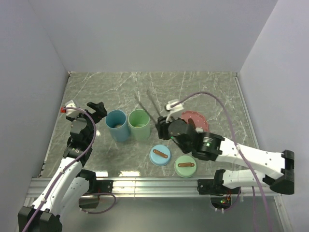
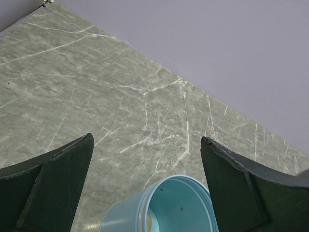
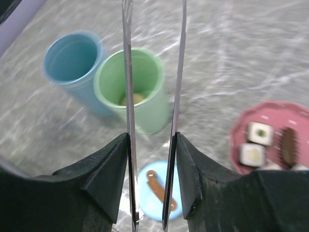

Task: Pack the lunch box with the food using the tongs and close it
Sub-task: Pick up the food using the clamp, then place the food into the lunch box, then pick up the food using the clamp, then place the food into the lunch box

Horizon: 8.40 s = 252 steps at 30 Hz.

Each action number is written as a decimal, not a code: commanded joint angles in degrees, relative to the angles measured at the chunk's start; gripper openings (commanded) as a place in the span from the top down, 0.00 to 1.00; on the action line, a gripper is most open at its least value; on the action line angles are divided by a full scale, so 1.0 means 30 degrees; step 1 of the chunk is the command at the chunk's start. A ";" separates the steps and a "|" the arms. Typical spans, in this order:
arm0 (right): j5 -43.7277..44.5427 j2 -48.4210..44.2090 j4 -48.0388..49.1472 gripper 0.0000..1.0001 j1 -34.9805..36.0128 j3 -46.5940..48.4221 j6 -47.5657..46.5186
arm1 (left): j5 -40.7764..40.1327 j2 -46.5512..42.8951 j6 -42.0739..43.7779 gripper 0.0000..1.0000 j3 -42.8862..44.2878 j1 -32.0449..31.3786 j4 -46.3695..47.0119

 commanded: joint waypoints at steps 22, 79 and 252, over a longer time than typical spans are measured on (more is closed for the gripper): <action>0.5150 -0.2863 -1.0857 0.43 -0.0446 -0.4153 1.3978 | 0.1693 0.0256 -0.0339 0.01 -0.0033 0.0114 0.2009; 0.4266 -0.0315 -0.8800 0.63 -0.2028 -0.4686 1.2162 | 0.1898 -0.0359 -0.0340 0.01 -0.0238 0.0114 0.1775; 0.4828 -0.0229 -0.5291 0.65 0.1634 0.3255 0.4343 | 0.1693 -0.0271 -0.0427 0.01 -0.0297 0.0085 0.1716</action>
